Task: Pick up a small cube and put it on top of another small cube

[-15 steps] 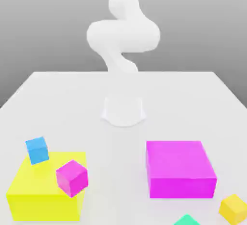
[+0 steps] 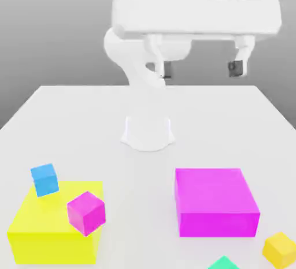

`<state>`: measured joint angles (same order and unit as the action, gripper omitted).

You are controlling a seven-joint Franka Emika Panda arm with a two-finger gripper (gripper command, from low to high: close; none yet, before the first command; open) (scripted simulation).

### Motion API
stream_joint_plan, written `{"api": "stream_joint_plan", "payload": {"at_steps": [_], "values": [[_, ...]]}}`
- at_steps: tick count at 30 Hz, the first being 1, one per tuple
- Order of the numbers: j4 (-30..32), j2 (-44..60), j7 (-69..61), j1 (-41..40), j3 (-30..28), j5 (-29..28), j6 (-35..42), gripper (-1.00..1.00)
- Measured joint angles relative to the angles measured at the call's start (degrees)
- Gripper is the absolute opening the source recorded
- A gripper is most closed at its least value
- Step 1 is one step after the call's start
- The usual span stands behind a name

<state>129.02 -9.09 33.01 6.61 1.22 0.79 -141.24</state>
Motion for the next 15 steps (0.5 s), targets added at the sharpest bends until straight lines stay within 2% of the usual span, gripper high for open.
{"api": "stream_joint_plan", "payload": {"at_steps": [15], "values": [[-2.42, 31.19, -7.83, 4.15, 2.27, -3.34, -8.39, 0.0]]}}
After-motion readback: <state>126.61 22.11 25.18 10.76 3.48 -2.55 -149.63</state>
